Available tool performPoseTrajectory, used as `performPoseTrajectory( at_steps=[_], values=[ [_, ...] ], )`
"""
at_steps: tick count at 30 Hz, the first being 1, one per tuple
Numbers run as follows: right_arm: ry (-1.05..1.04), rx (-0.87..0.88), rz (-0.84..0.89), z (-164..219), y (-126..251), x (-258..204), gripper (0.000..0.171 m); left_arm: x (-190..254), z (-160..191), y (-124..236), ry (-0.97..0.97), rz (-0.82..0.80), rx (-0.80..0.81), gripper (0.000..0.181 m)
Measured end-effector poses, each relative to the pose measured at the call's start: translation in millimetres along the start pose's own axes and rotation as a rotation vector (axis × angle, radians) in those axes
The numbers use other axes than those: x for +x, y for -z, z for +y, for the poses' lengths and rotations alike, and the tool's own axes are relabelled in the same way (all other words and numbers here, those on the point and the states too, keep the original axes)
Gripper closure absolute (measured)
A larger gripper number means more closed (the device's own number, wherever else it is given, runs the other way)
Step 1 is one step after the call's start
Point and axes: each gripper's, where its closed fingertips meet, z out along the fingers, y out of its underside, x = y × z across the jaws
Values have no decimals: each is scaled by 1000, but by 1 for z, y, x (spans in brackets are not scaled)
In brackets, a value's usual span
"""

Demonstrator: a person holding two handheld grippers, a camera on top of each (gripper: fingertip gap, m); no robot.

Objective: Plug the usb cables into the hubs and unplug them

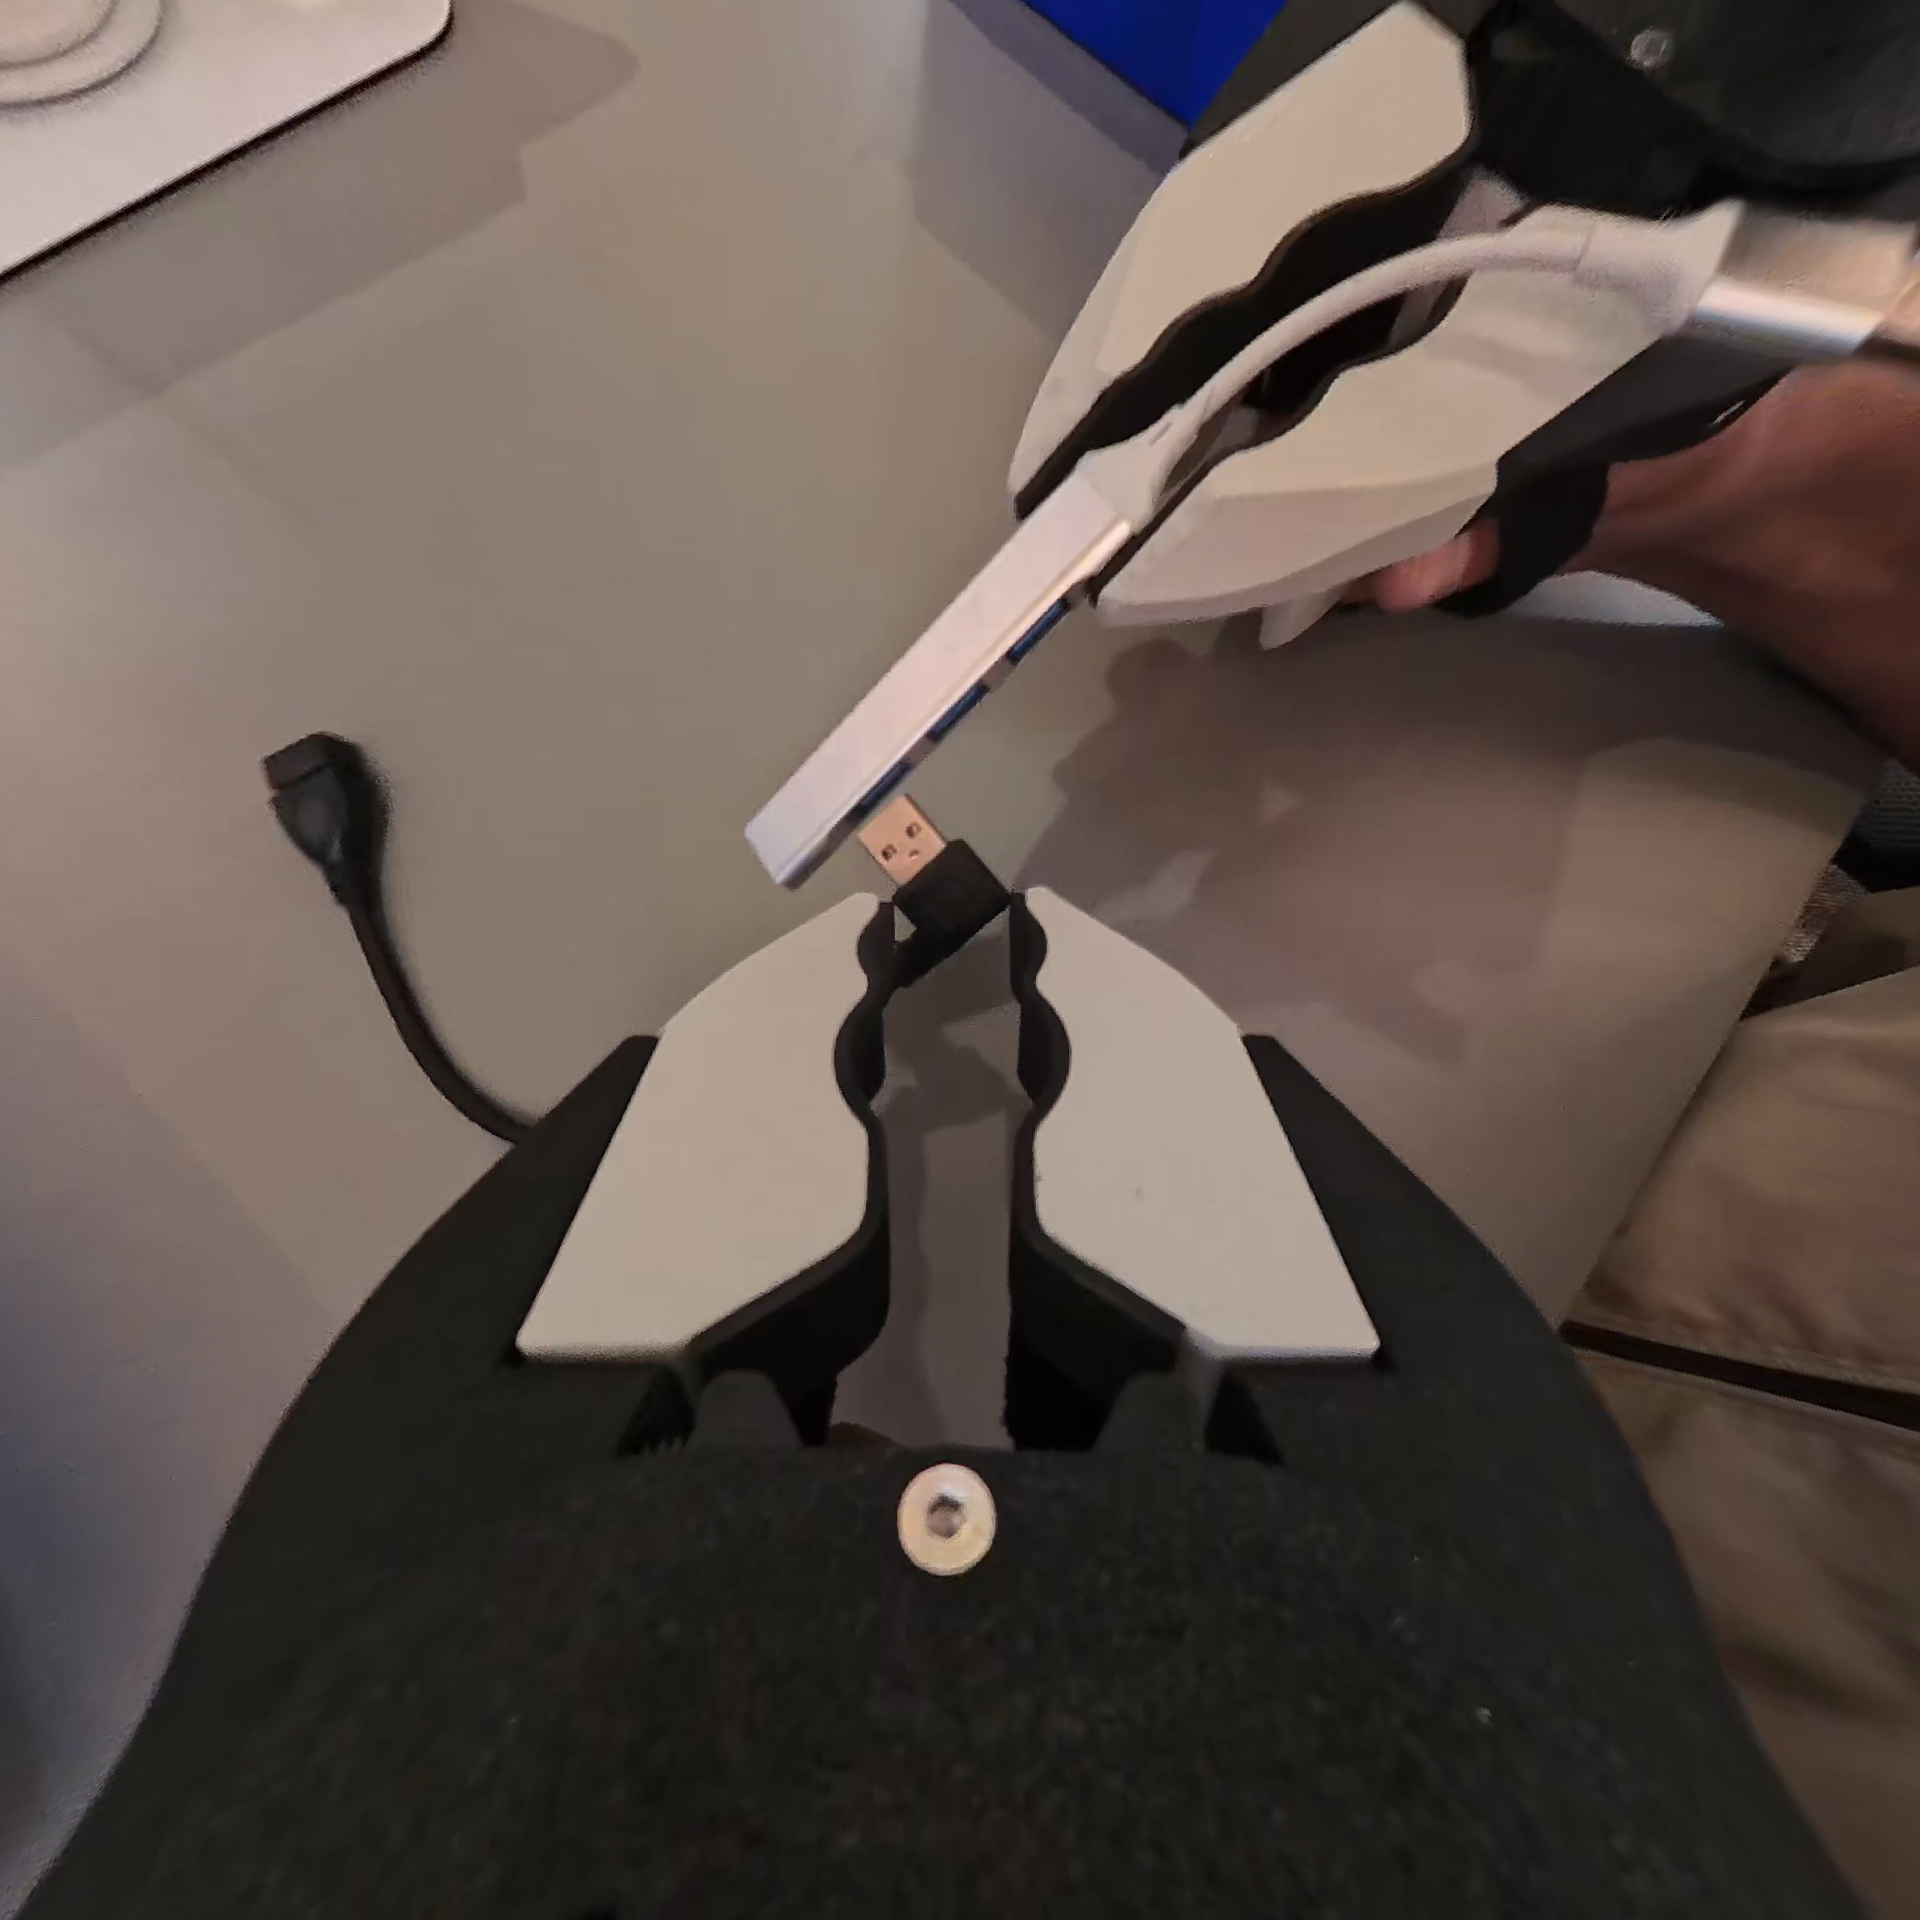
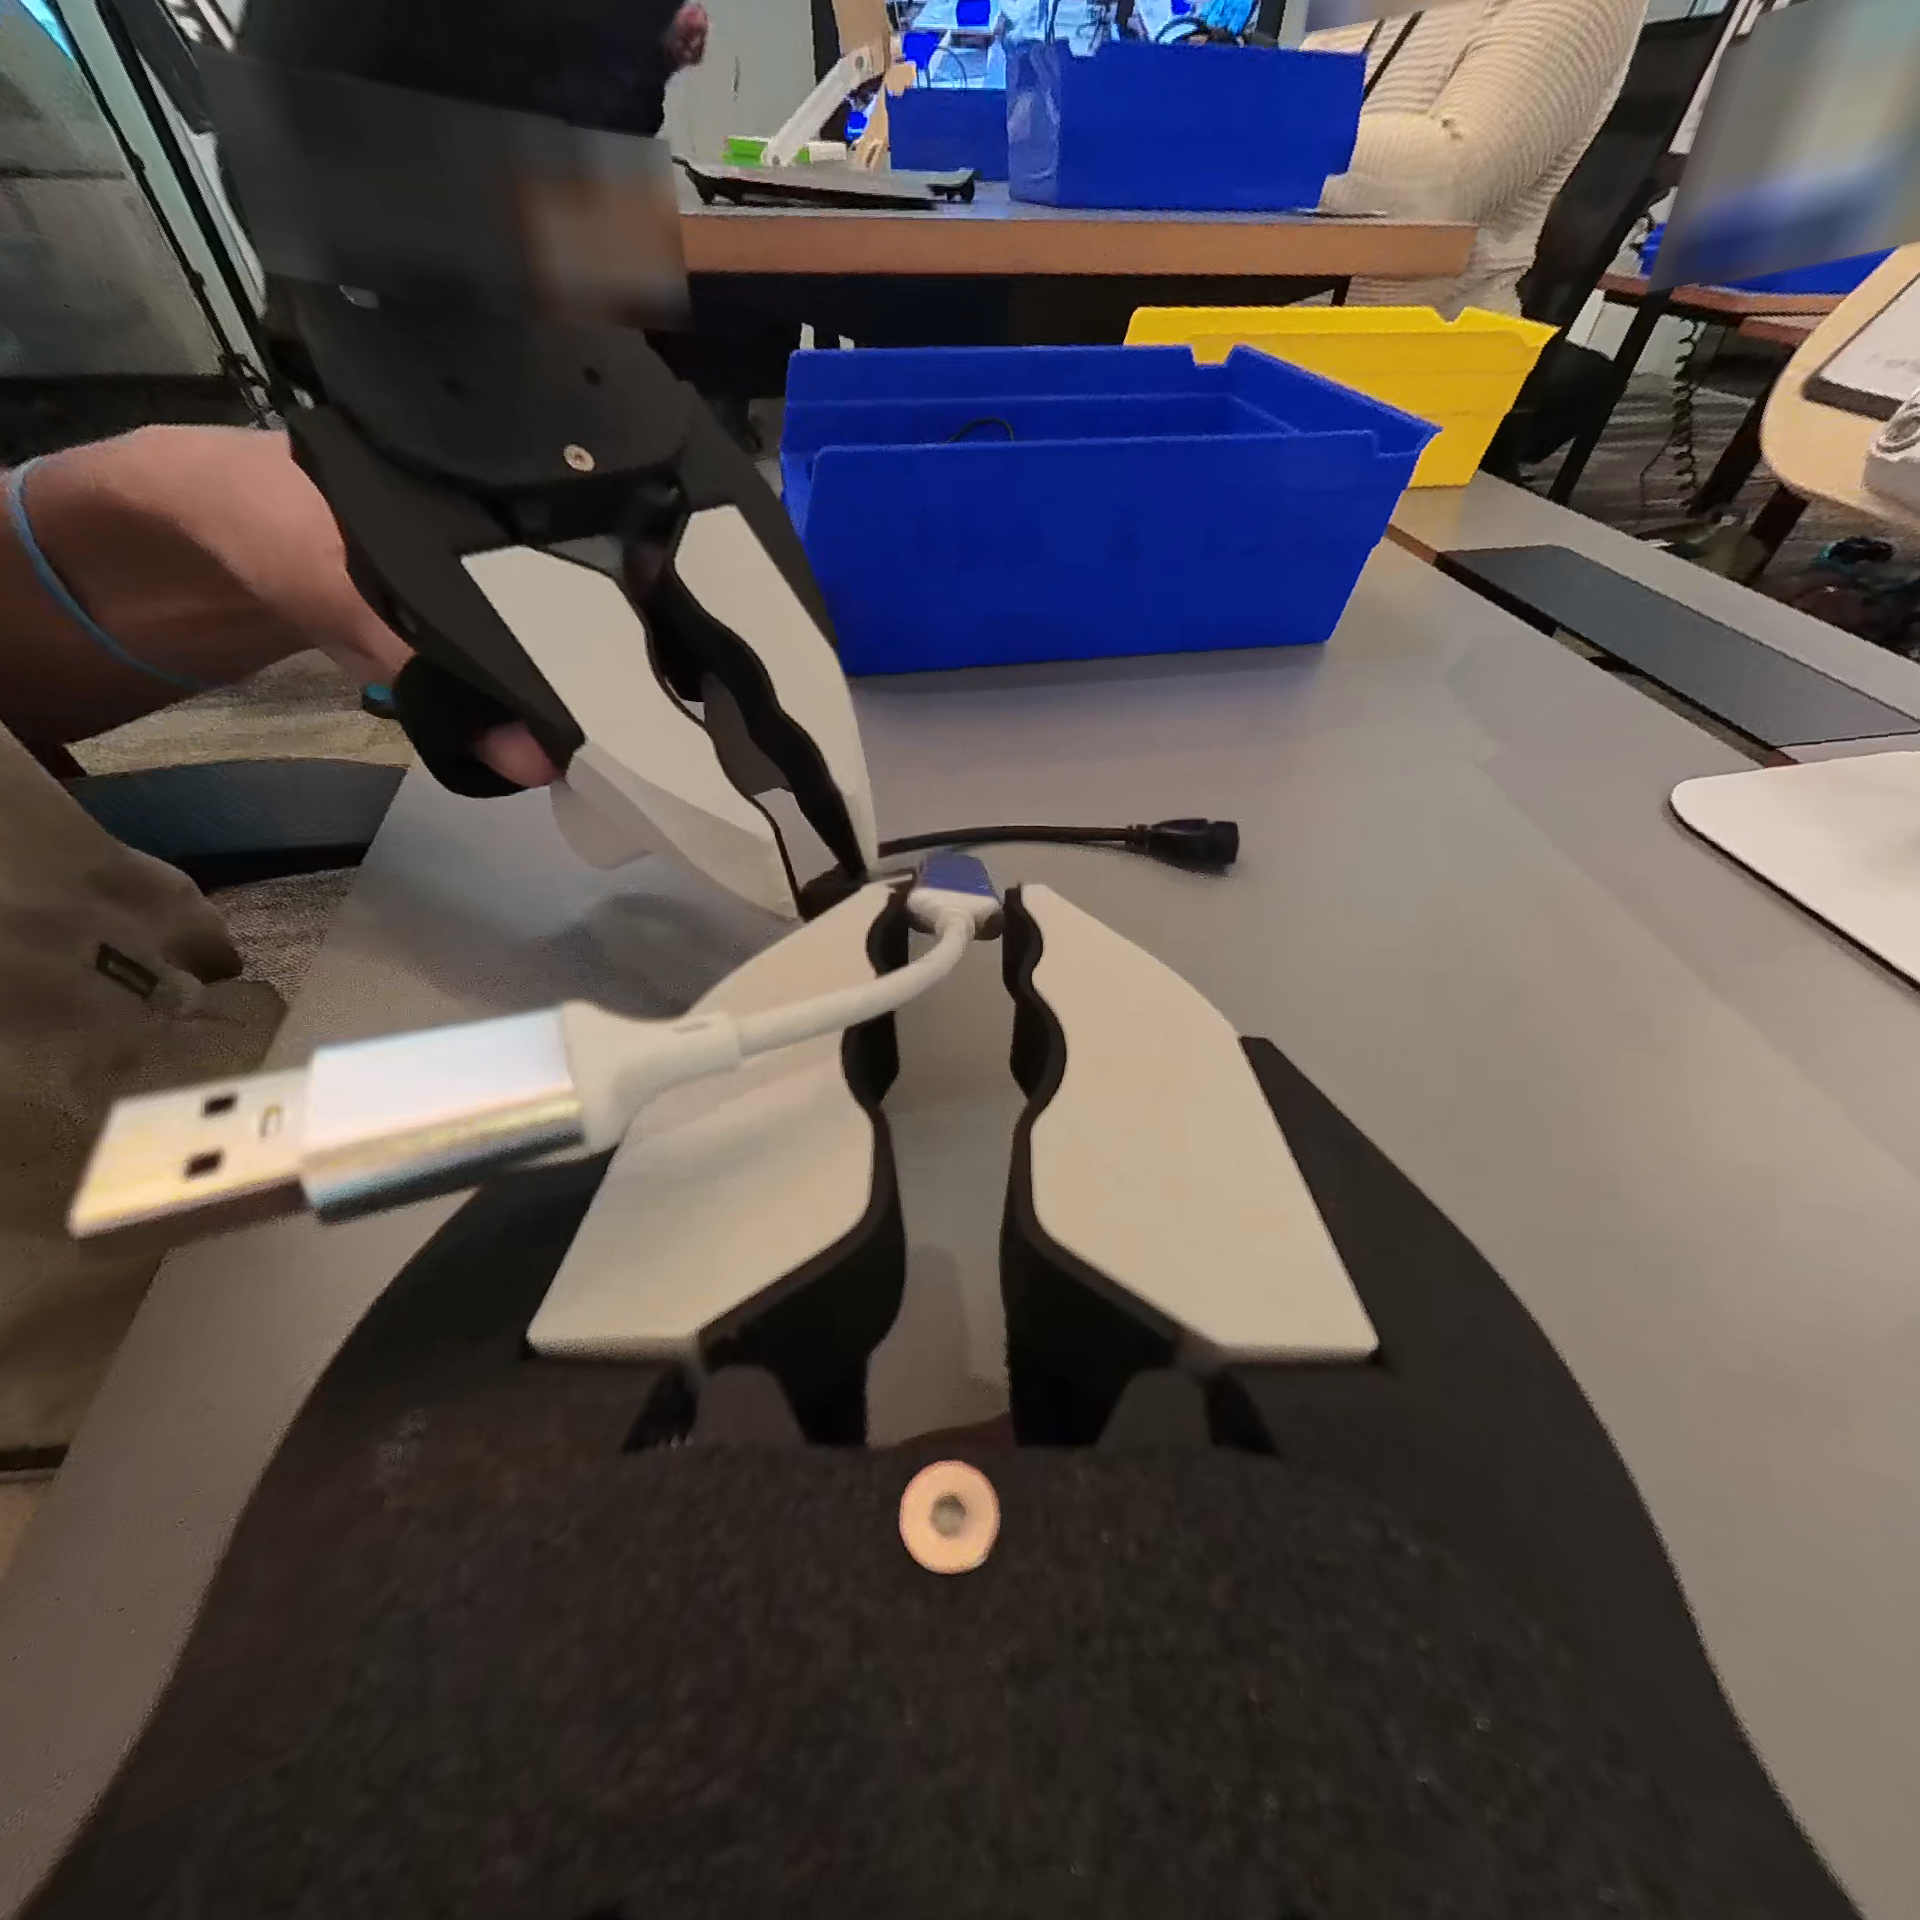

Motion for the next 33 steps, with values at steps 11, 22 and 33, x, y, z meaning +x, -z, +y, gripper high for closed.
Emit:
performPoseTrajectory(
  at_steps=[11,22,33],
  values=[
    [-23,15,38,-5,9,10,153,-3,49,-2,-526,-131,-115,140],
    [-31,54,70,-13,19,17,153,-15,55,-24,-334,136,-103,165],
    [-107,55,-14,-9,11,9,153,6,11,21,-385,250,30,178]
  ],
)
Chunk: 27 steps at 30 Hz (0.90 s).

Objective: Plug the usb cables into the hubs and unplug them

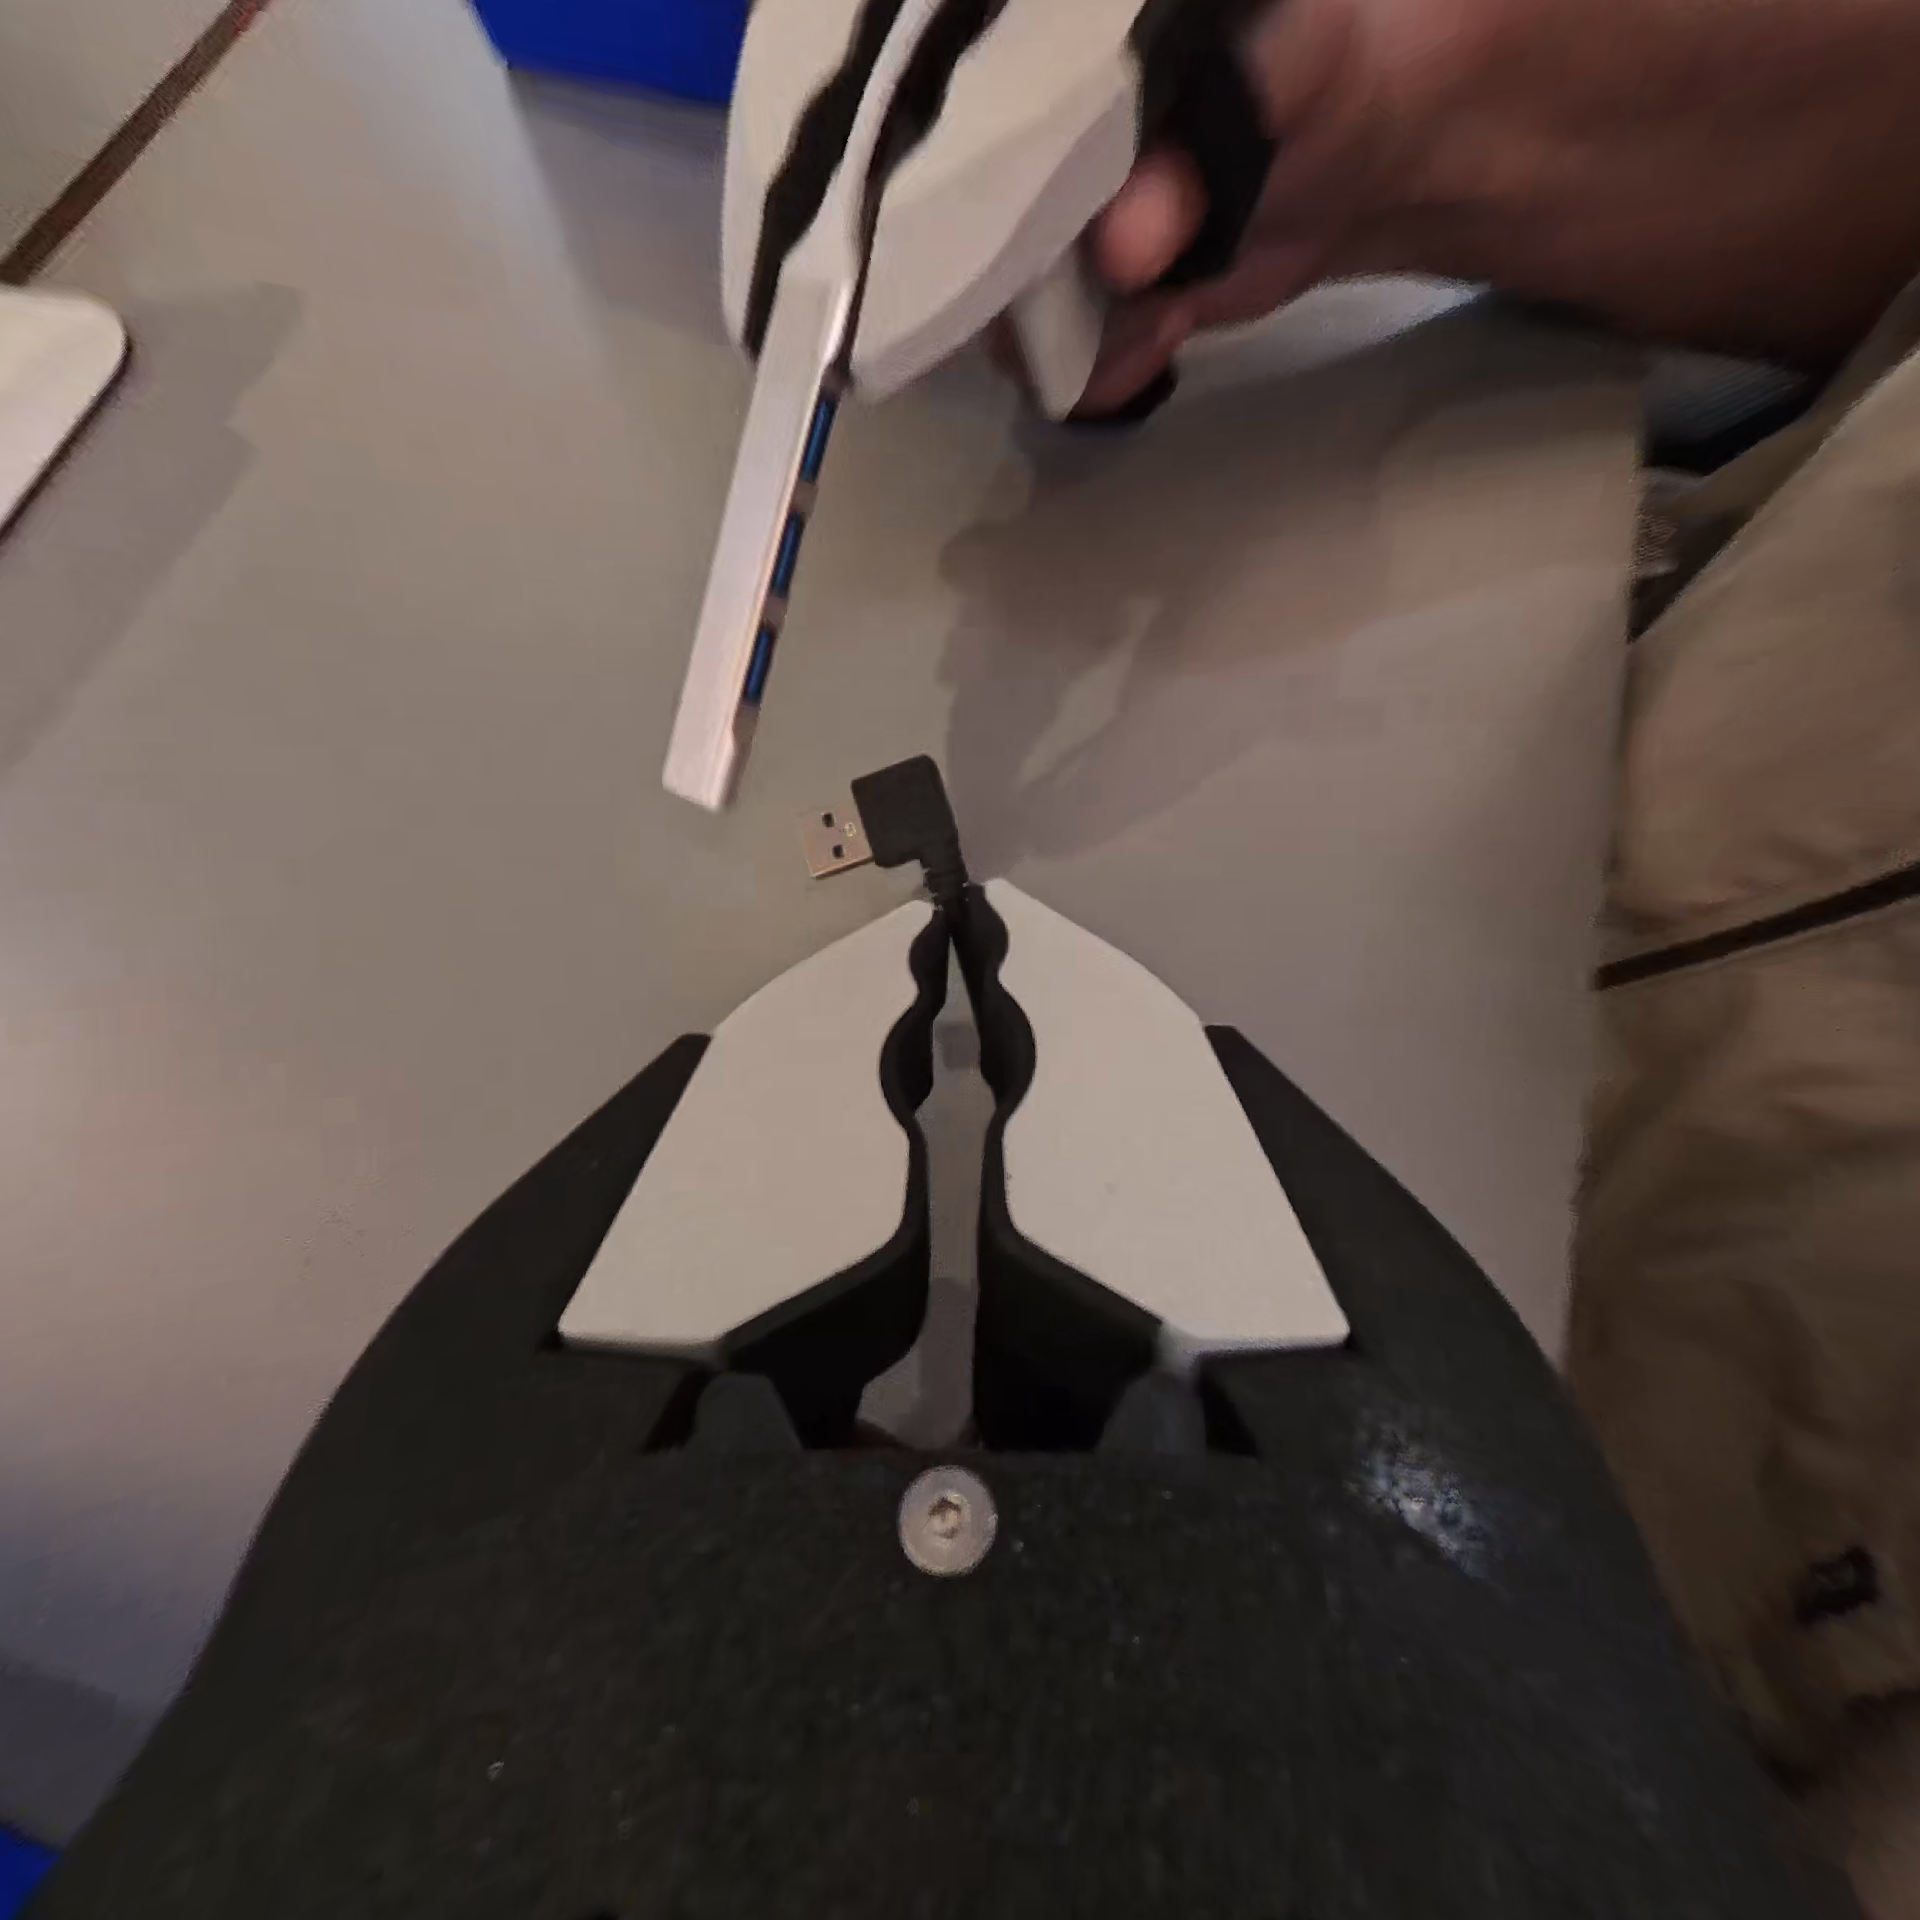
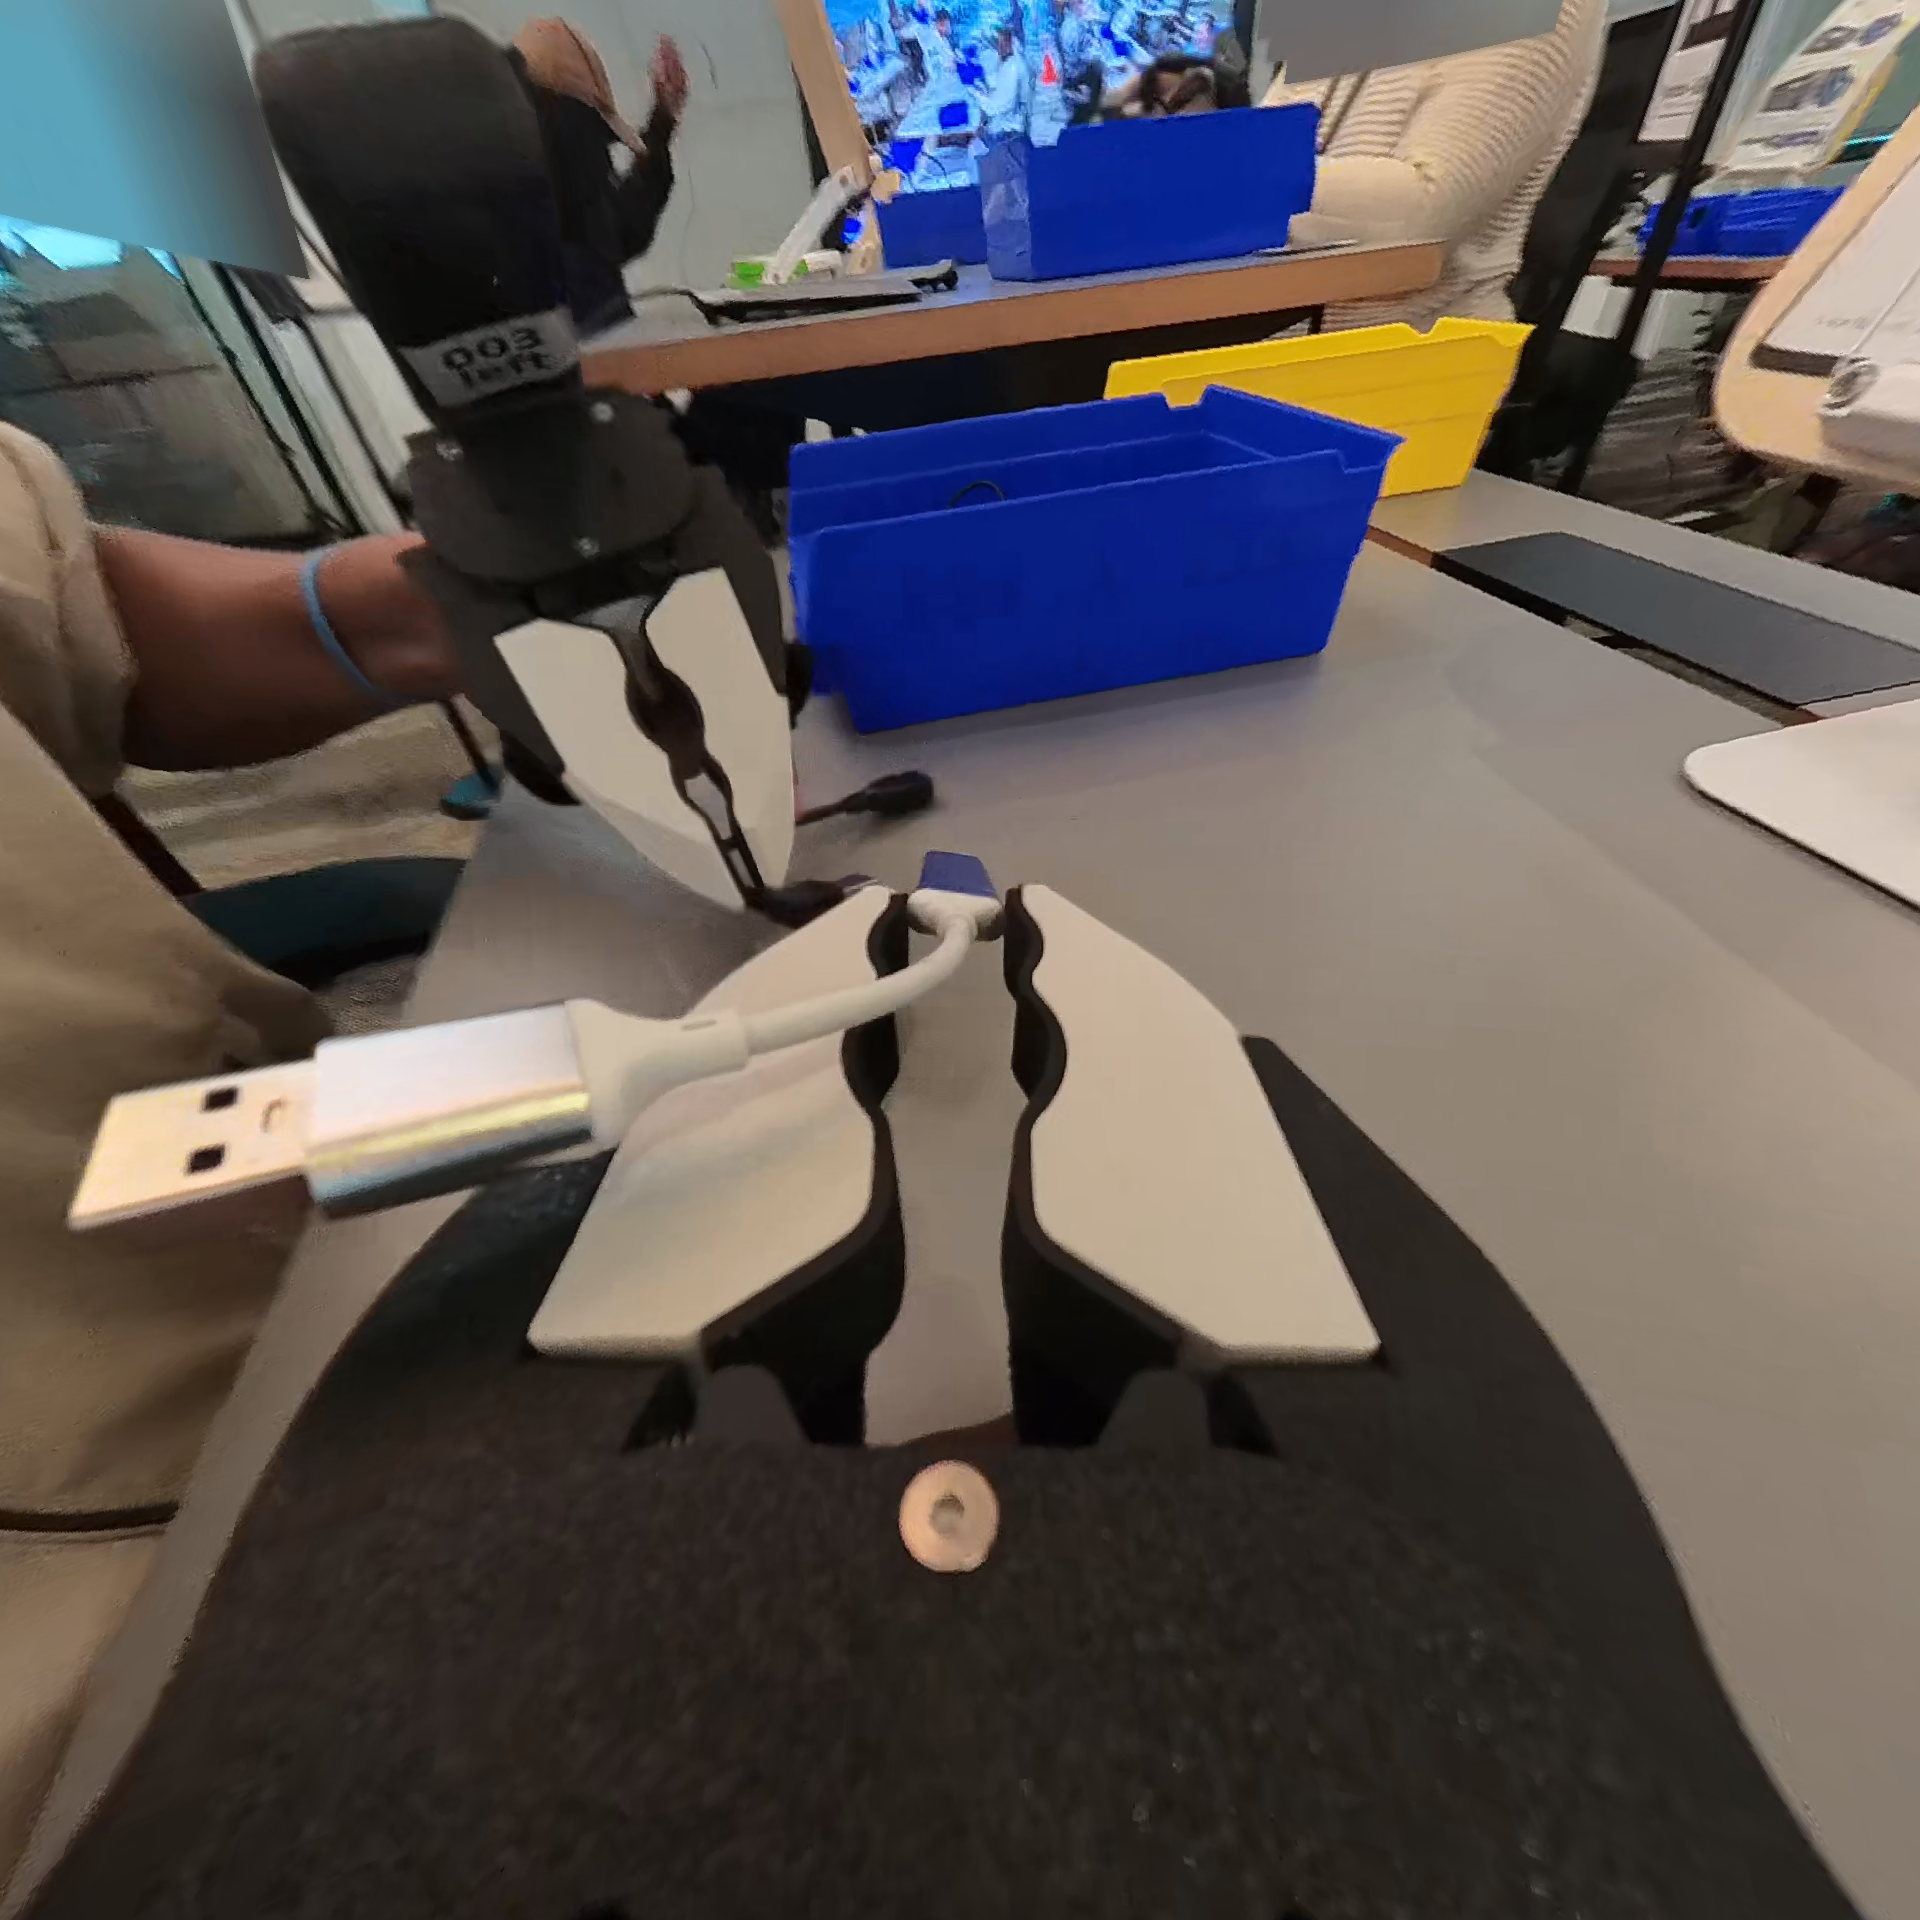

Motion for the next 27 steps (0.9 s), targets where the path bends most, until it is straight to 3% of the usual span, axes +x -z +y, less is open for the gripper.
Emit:
performPoseTrajectory(
  at_steps=[7,27],
  values=[
    [-155,93,-163,-11,2,-13,154,18,-35,24,18,200,145,179],
    [-145,67,-282,-8,-2,-33,154,26,-25,25,-88,329,14,178]
  ],
)
